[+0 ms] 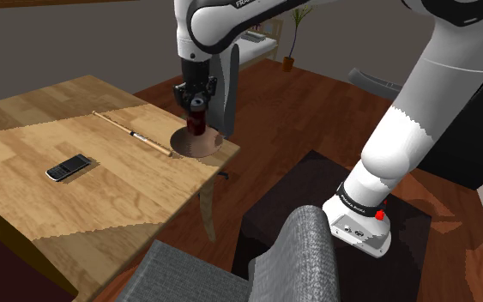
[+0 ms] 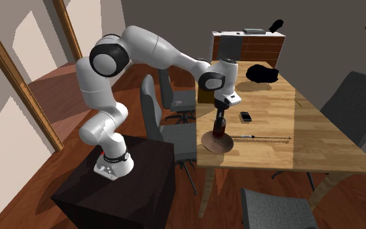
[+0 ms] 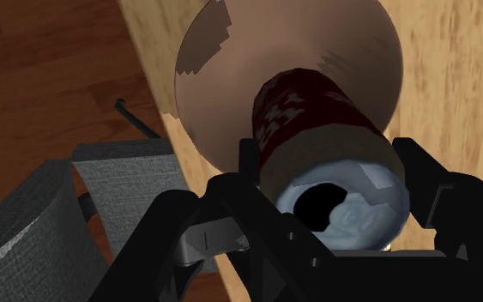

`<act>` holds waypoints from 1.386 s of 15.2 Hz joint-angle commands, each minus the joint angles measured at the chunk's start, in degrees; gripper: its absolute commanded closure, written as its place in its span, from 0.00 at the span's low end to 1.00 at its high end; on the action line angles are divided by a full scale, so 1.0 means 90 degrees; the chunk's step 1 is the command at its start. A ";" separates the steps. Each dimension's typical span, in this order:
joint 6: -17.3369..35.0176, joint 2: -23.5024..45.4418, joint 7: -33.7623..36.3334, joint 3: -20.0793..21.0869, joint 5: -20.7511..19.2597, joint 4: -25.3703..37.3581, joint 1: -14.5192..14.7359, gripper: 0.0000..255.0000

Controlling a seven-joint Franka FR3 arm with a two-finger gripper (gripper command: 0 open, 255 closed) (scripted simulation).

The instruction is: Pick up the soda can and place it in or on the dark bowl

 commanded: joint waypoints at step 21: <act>0.0215 0.0056 0.0026 0.0000 -0.0038 -0.0162 0.0000 0.00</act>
